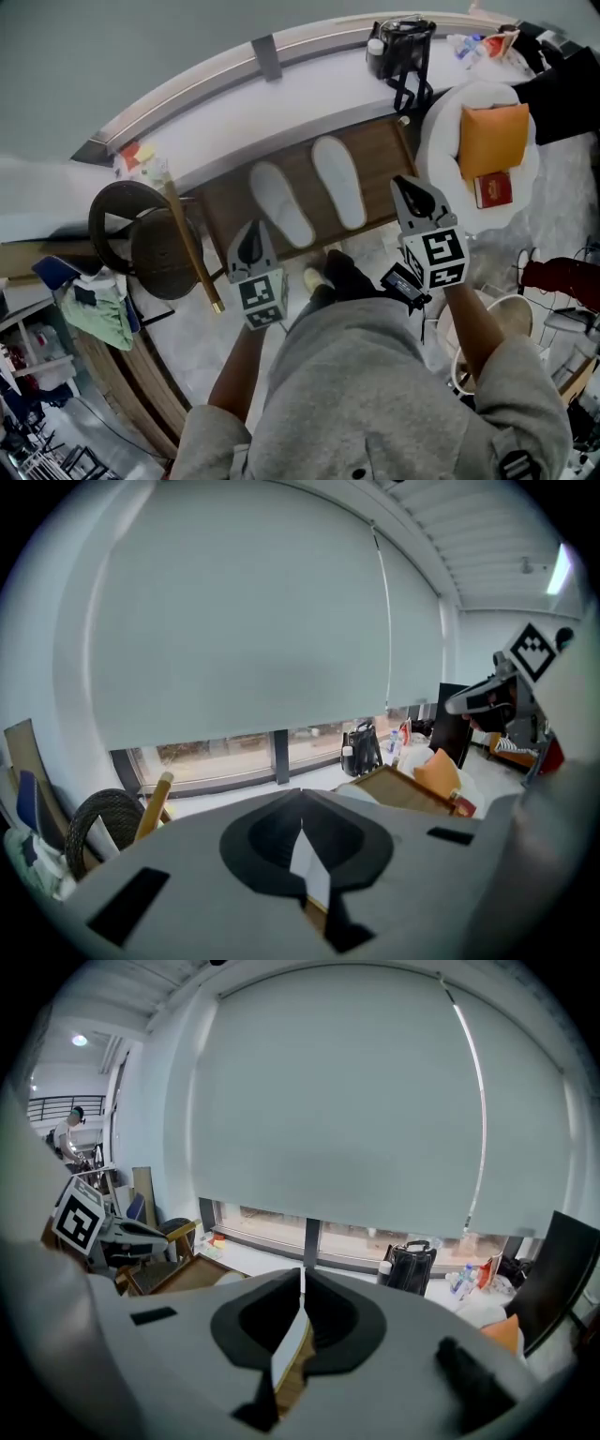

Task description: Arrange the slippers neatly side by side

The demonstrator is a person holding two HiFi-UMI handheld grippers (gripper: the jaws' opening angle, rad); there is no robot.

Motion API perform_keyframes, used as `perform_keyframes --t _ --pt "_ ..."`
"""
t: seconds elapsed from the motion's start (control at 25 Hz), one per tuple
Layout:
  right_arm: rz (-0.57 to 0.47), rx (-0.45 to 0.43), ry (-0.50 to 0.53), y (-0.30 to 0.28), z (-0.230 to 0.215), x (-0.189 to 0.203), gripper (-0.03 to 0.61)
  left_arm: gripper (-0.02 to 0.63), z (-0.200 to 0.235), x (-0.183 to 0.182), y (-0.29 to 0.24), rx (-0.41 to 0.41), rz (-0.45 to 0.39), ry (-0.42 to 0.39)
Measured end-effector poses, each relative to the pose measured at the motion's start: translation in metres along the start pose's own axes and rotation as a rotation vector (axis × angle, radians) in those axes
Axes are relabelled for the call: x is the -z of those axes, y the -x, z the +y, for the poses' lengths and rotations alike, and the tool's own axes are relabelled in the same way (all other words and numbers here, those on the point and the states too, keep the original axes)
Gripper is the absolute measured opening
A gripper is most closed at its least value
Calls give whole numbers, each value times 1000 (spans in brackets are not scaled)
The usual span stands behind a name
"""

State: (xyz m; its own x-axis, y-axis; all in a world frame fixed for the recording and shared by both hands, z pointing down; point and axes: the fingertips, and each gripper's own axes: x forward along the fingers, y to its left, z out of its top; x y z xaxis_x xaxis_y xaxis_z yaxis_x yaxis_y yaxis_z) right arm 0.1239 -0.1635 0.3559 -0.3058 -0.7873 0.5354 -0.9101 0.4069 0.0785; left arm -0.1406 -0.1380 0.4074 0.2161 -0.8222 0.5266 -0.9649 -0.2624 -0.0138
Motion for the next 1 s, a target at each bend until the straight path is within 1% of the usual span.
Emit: perform_keyframes --t 0.12,0.28,0.32,0.44,0.56,0.6,0.64,0.68,0.72,0.8,1.0 --pt "-12 5 29 17 3 -6 32 17 1 -9 20 -4 -38 5" --pt "-9 -12 33 16 18 -4 32 17 2 -8 22 -11 -42 48" --pt "-9 -20 32 14 22 -3 32 17 2 -7 20 -15 -43 45" --pt "-7 -43 30 10 34 0 32 17 2 6 13 -20 -23 -3" --pt "-6 -56 31 4 37 0 32 20 -5 27 -9 12 44 -36" --pt "-2 -59 30 1 37 1 32 45 -8 35 -18 33 70 -35" --pt "3 -63 28 -1 37 2 32 128 -10 44 -28 51 99 -35" --pt "10 -68 23 -3 36 3 32 186 -12 53 -39 62 129 -40" --pt "17 -72 18 -6 35 5 32 203 -13 63 -50 67 159 -54" --pt "31 -82 12 -13 34 7 32 213 -11 85 -73 67 224 -99" --pt "65 -111 9 -33 31 14 32 216 -3 135 -123 25 369 -208"
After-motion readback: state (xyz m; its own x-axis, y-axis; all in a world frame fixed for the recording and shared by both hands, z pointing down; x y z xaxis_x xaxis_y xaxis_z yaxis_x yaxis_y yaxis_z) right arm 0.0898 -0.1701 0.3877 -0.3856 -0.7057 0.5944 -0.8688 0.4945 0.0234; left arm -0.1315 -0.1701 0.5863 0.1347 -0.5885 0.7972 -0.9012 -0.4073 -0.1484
